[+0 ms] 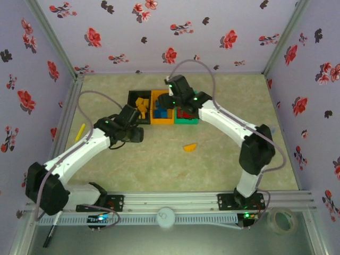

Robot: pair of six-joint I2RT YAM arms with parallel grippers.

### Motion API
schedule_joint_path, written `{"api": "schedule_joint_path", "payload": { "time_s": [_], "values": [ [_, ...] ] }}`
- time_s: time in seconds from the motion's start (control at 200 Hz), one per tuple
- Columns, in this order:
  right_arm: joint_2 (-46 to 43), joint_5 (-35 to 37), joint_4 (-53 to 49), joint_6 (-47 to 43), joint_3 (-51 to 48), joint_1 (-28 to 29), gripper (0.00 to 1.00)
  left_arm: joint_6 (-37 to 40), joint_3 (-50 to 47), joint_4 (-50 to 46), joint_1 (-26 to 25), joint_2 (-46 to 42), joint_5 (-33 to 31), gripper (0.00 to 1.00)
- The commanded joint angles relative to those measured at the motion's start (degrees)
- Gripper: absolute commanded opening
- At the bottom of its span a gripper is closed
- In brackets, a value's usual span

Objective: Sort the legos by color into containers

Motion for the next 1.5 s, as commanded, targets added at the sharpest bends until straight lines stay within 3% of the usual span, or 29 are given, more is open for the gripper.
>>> {"api": "schedule_joint_path", "payload": {
  "time_s": [0.0,0.235,0.465,0.905,1.495],
  "values": [
    [-5.3,2.6,1.2,3.8,-7.2,-2.0,0.56,1.5,3.0,4.6,-3.1,3.3,2.8,0.58],
    [-18.5,3.2,-0.3,5.8,-19.8,-8.8,0.56,7.2,8.8,9.0,-9.7,13.8,9.0,0.58],
    [-27.3,3.7,-3.8,5.5,-24.8,-14.5,0.58,12.5,17.6,9.2,-14.2,25.2,12.6,0.58],
    [-30.4,1.3,-5.3,5.3,-27.5,-20.1,0.58,19.8,33.9,3.4,-19.1,42.8,15.6,0.60],
    [-31.1,0.1,-5.2,5.3,-28.1,-21.1,0.59,20.8,39.1,-0.6,-21.4,51.1,15.8,0.54]
  ]
}}
